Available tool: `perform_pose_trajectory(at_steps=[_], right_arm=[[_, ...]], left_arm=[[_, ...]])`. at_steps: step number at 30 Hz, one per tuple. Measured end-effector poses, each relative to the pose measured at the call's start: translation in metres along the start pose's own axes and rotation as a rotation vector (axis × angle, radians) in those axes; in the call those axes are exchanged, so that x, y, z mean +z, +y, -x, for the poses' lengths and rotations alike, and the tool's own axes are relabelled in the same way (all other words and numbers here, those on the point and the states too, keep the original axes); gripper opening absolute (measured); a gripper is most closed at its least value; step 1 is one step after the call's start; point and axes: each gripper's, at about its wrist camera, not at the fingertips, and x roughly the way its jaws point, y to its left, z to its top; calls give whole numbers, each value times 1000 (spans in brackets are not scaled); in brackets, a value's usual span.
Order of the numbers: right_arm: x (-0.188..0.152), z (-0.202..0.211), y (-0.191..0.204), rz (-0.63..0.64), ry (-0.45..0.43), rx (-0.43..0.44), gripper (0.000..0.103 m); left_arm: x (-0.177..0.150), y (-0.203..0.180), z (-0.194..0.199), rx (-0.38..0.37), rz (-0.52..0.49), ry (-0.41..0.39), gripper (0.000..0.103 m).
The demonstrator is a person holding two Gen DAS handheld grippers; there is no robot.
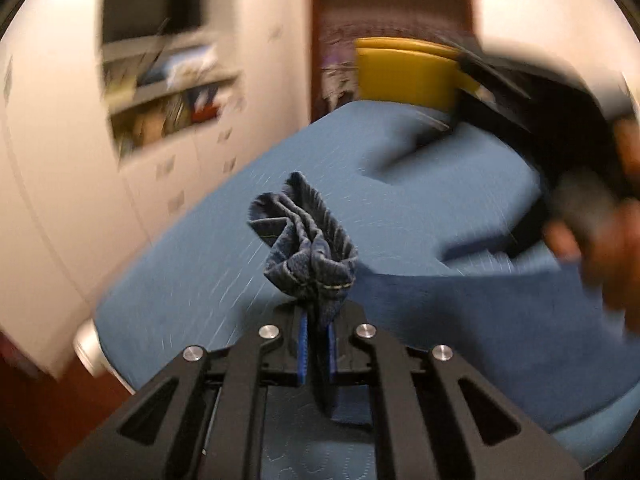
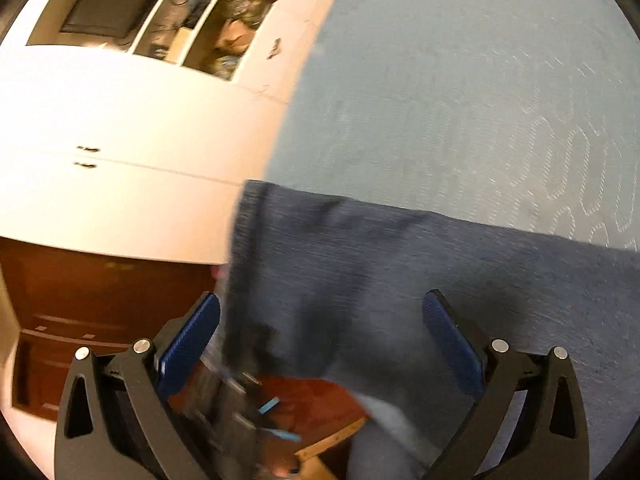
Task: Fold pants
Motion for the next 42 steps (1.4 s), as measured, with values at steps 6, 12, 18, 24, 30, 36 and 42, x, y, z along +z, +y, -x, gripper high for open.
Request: perform_pose_trajectory(at_steps=[6, 12, 18, 24, 30, 36, 42], right_arm=[[-19, 35, -38, -30, 15, 2, 98], [-63, 57, -135, -172, -26, -27, 97], [-74, 61, -158, -120, -61, -133, 21], [-90, 119, -141, -23, -164, -134, 18], [-137, 187, -172, -57, -256, -246, 18], [-163, 212, -247, -180, -284, -263, 18], [-161, 199, -263, -190, -275, -203, 21]], left_arm=[[-20, -116, 6, 54, -356, -40, 7], [-69, -207, -2, 25, -611, -26, 7], [-109, -244, -19, 62, -750, -11, 8], [-99, -269, 3, 71, -810, -115, 7], [-99, -348, 36, -51, -853, -203, 7], [-121, -410, 33, -126, -949, -215, 7], [-138, -418, 21, -121, -988, -198, 7]])
